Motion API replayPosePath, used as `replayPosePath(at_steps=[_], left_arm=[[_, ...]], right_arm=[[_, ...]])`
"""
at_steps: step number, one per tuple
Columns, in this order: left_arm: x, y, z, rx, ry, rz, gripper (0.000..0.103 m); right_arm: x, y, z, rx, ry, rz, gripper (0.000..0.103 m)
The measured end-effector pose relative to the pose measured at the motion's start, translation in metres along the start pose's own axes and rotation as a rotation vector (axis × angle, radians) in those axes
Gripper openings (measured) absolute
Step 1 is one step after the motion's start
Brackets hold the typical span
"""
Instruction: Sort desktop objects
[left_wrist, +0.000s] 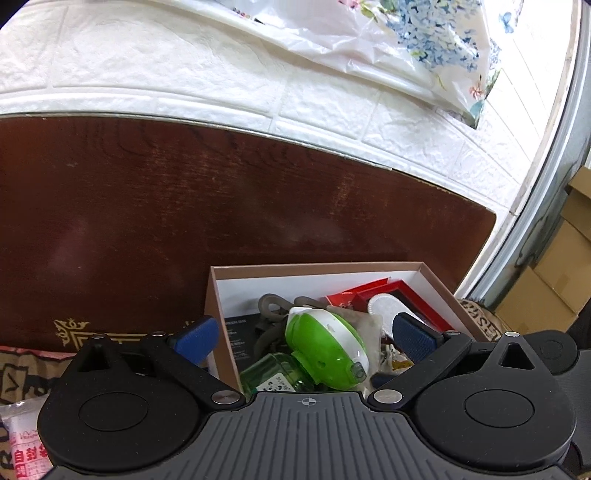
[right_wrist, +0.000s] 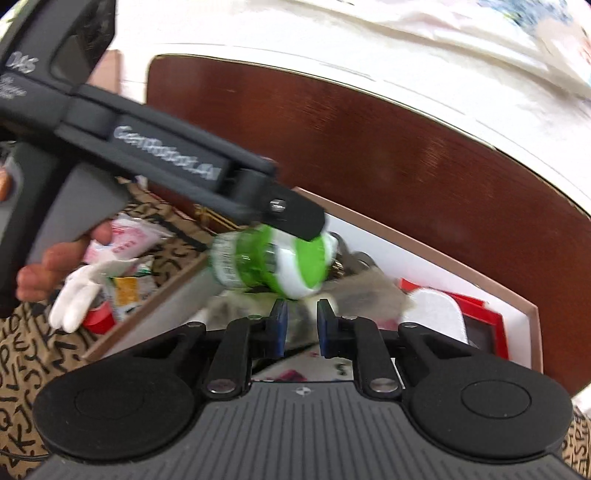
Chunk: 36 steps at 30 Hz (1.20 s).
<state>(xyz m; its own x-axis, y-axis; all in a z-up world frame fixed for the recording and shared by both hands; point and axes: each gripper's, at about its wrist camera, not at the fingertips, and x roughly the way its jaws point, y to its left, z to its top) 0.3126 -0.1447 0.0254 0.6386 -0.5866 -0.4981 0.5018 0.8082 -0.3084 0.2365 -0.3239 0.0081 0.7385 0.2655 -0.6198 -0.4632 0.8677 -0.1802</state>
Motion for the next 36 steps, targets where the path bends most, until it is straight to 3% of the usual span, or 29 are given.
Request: replayPosePath(at_steps=[2,4,8,11,18,21,25,26,31,36], left_arm=[[0.002,0.002,0.001,-0.011,0.001,0.001,0.103],[0.005,0.003,0.001,-0.026,0.005,-0.001,0.103],[0.009,0.005,-0.002,-0.019,0.013,0.011,0.103],[0.010,0.009,-0.003,-0.023,0.021,0.019,0.103],[0.002,0.016,-0.006,-0.032,0.020,0.018,0.103],[-0.005,0.016,-0.007,-0.044,0.020,0.009,0.103],[-0.018,0.012,-0.016,-0.060,0.011,-0.004,0.103],[-0.021,0.011,-0.019,-0.064,0.010,-0.005,0.103],[-0.050,0.001,-0.039,-0.083,-0.016,0.022,0.103],[-0.084,-0.010,-0.062,-0.074,-0.039,0.145,0.103]], right_arm=[[0.003,0.003,0.002,0.008,-0.003,0.022,0.020],[0.015,0.002,0.008,0.037,0.013,-0.019,0.020],[0.033,-0.015,0.016,0.177,0.002,-0.034,0.021],[0.050,-0.016,0.021,0.165,0.003,-0.093,0.021],[0.061,-0.016,0.021,0.194,-0.018,-0.092,0.023],[0.056,-0.008,0.021,0.163,-0.023,-0.105,0.041],[0.037,0.003,0.016,0.122,-0.059,-0.158,0.083],[0.030,0.006,0.015,0.118,-0.071,-0.155,0.087],[0.006,0.027,0.009,0.097,-0.100,-0.154,0.098],[-0.019,0.051,-0.002,0.116,-0.121,-0.122,0.100]])
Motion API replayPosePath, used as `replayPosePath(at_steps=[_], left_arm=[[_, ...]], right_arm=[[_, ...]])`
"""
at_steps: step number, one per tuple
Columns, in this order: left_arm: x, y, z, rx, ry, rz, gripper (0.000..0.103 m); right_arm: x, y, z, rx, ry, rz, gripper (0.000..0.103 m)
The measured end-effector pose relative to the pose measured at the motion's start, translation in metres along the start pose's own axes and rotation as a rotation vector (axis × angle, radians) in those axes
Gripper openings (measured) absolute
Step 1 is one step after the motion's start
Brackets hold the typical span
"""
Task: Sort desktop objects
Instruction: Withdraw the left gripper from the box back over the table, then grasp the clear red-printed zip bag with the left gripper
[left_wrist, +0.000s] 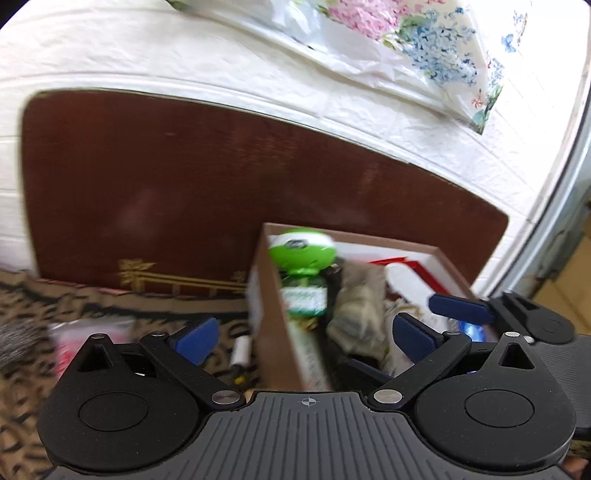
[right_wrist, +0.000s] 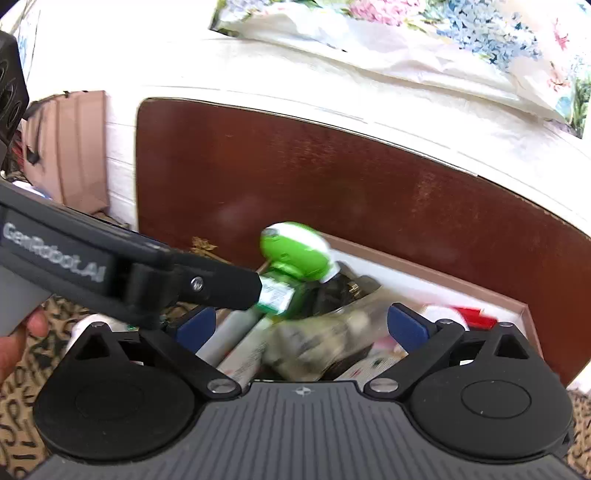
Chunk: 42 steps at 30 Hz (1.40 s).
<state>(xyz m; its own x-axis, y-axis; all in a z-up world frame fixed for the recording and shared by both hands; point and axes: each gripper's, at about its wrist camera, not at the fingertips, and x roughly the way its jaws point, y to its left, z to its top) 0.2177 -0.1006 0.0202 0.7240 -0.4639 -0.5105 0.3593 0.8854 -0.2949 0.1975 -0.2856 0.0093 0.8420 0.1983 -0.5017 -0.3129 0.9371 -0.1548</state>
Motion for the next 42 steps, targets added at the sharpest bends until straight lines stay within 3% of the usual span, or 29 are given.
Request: replayPosePath(at_steps=[9,18,25,33,42], left_arm=[[-0.056,0.012,-0.047,0.005,0.017,0.158,0.103],[-0.097,0.029,-0.087,0.010,0.023,0.221,0.103],[-0.119,0.070,-0.125,-0.036,0.035,0.233,0.103],[-0.107,0.113,-0.124,-0.106,0.056,0.219,0.103],[-0.077,0.151,-0.094,-0.121,0.055,0.232,0.101]], right_arm=[[-0.042,0.052,-0.033,0.036,-0.016,0.046,0.101],[-0.061,0.098,-0.051,0.080,-0.031,0.099,0.101],[-0.057,0.137,-0.075,0.076,-0.009,0.132,0.102],[-0.024,0.171,-0.086,0.054,0.035,0.162,0.101],[0.004,0.168,-0.072,0.092,0.035,0.117,0.086]])
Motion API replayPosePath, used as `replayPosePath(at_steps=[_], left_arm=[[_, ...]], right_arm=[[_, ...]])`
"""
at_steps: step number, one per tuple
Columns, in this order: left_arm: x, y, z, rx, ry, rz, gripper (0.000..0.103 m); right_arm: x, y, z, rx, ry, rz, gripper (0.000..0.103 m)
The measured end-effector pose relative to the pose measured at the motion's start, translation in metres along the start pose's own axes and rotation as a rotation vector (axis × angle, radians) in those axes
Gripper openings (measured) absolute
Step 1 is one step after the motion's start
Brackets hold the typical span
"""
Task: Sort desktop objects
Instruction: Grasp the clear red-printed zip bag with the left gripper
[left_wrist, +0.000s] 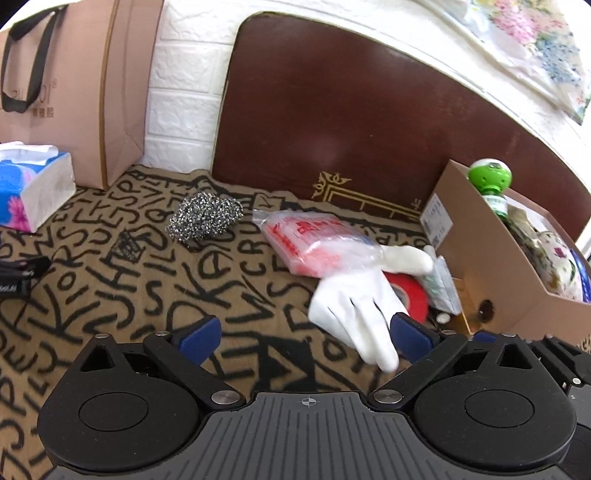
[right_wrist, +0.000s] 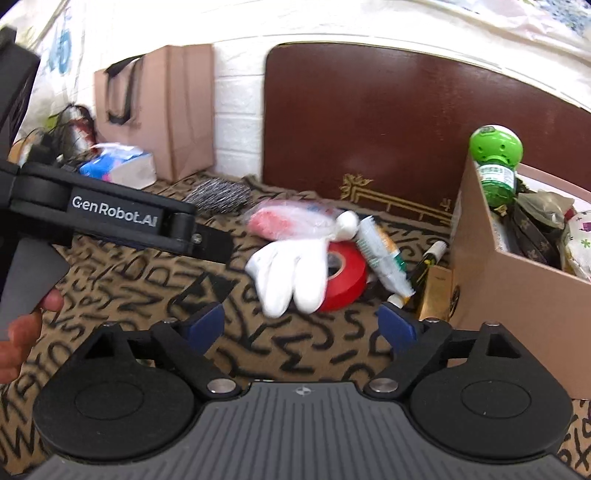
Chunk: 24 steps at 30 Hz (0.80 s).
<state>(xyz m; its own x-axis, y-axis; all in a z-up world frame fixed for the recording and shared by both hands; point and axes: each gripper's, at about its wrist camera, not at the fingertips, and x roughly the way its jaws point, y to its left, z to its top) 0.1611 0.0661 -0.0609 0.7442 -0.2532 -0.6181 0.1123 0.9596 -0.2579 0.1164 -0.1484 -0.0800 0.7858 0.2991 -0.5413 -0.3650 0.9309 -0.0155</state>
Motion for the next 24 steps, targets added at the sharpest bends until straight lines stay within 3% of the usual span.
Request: replayPosePath(at_steps=[2,9,18,20,24], left_arm=[[0.007,0.003,0.007,0.006,0.000,-0.003,0.100],[0.038,0.005,0.038,0.005,0.006,-0.031,0.091],[0.086,0.015,0.066,-0.054,0.074,-0.078,0.093],[0.097,0.016,0.072,-0.058,0.087,-0.080,0.094],[0.117,0.018,0.078,-0.059,0.115,-0.086,0.095]], right_arm=[[0.007,-0.003,0.004,0.012,0.017,0.012,0.073],[0.035,-0.004,0.026,-0.018,-0.001,0.025,0.063],[0.084,-0.005,0.057,-0.104,-0.023,0.050,0.066],[0.095,-0.009,0.061,-0.096,-0.014,0.067,0.074],[0.117,-0.015,0.068,-0.080,0.019,0.065,0.080]])
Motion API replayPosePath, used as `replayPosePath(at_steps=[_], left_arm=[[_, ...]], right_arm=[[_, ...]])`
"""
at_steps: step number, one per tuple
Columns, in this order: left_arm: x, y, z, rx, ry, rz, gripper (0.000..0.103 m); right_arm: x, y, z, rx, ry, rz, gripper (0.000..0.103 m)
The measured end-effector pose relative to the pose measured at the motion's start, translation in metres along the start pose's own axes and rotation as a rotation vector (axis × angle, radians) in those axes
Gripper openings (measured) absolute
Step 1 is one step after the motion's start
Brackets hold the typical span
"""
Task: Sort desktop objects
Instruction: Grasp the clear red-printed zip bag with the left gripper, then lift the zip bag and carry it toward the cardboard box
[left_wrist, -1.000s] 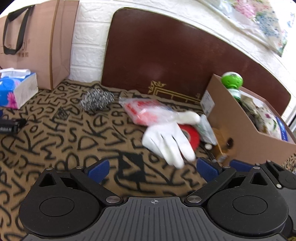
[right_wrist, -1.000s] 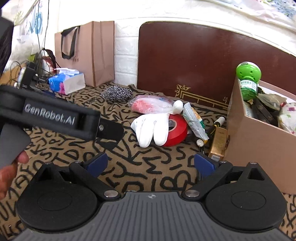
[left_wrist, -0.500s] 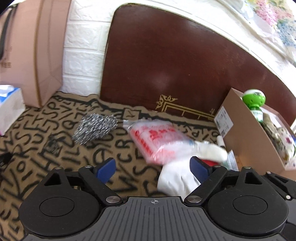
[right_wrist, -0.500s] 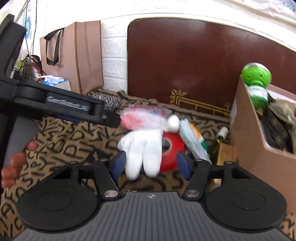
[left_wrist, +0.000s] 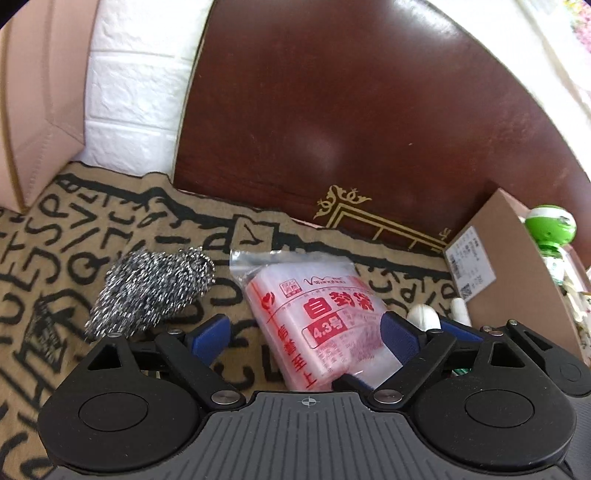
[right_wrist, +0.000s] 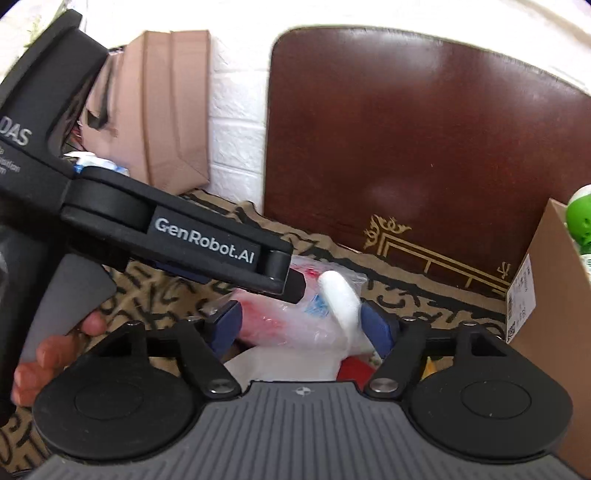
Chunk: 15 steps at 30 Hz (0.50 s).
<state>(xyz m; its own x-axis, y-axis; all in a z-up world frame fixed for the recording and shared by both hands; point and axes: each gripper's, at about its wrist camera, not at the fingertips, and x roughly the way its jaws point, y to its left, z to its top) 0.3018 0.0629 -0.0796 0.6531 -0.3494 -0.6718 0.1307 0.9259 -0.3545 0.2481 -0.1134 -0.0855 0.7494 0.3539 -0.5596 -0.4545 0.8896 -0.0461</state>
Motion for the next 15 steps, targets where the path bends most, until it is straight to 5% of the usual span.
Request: replayPosePath(at_steps=[9,12,15], left_arm=[[0.027,0.009,0.013,0.026,0.033,0.013,0.098],[0.030,0.006,0.014,0.078,0.046,0.018,0.090],[0.025,0.003,0.012,0.126,0.048,0.018,0.071]], right_arm=[[0.040,-0.024,0.021,0.088,0.134,0.157,0.098],[0.057,-0.027,0.023,0.106,0.198,0.208,0.099],[0.064,-0.024,0.026,0.124,0.223,0.258,0.100]])
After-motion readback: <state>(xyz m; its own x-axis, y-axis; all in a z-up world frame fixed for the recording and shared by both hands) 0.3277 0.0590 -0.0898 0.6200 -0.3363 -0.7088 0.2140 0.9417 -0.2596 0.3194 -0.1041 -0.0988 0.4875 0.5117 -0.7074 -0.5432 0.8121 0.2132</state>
